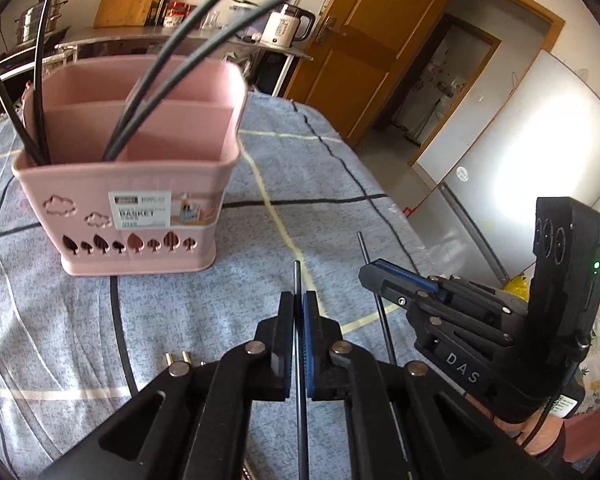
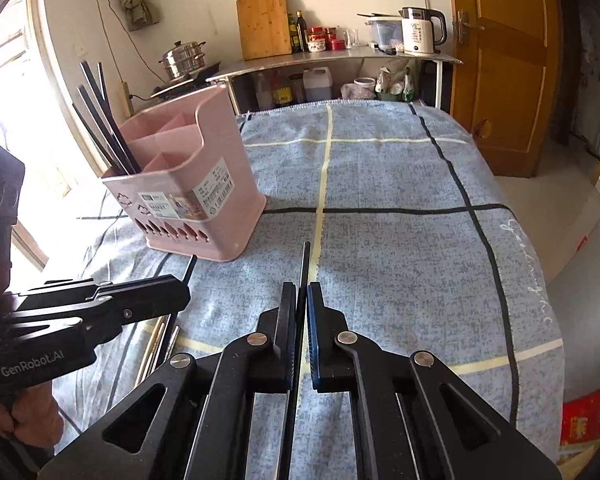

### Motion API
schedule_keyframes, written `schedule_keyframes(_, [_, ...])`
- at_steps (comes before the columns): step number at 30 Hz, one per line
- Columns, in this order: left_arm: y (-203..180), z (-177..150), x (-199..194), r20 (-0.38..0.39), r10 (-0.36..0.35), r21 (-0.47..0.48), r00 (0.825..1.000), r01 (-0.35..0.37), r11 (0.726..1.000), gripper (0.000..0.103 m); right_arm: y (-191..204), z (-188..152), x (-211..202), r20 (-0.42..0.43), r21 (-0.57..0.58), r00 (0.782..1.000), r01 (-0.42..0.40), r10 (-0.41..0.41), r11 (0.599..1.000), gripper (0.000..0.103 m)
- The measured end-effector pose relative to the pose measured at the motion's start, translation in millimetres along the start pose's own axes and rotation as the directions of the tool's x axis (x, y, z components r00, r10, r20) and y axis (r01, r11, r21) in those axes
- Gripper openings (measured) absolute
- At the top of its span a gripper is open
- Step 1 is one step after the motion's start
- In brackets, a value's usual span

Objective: Organize utensils
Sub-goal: 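Raise both held chopsticks upright, lower them into the pink basket and open both tools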

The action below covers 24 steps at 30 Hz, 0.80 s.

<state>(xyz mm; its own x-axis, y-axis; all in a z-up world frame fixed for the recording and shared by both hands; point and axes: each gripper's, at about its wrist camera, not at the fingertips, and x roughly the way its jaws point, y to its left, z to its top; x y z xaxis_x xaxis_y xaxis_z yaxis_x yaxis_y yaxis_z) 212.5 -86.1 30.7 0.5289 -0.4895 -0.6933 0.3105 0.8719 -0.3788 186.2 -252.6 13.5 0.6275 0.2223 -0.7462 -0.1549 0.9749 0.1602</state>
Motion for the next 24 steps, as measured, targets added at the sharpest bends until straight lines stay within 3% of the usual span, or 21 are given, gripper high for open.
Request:
schedule_keyframes(6, [-11, 19, -54, 0.124, -0.014, 0.052, 0.992, 0.008, 0.999, 0.005, 5, 16, -45, 0.125, -0.007, 0.992, -0.02, 0.02, 1.0, 0.004])
schedule_keyframes(13, [-11, 30, -99, 0.23, -0.006, 0.084, 0.973, -0.014, 0.996, 0.005, 12, 30, -90, 0.259, -0.026, 0.965, -0.02, 0.026, 0.999, 0.004])
schedule_keyframes(24, [-17, 8, -115, 0.25, -0.012, 0.125, 0.968, -0.02, 0.992, 0.005, 17, 19, -115, 0.294, -0.041, 0.955, -0.021, 0.032, 0.999, 0.004])
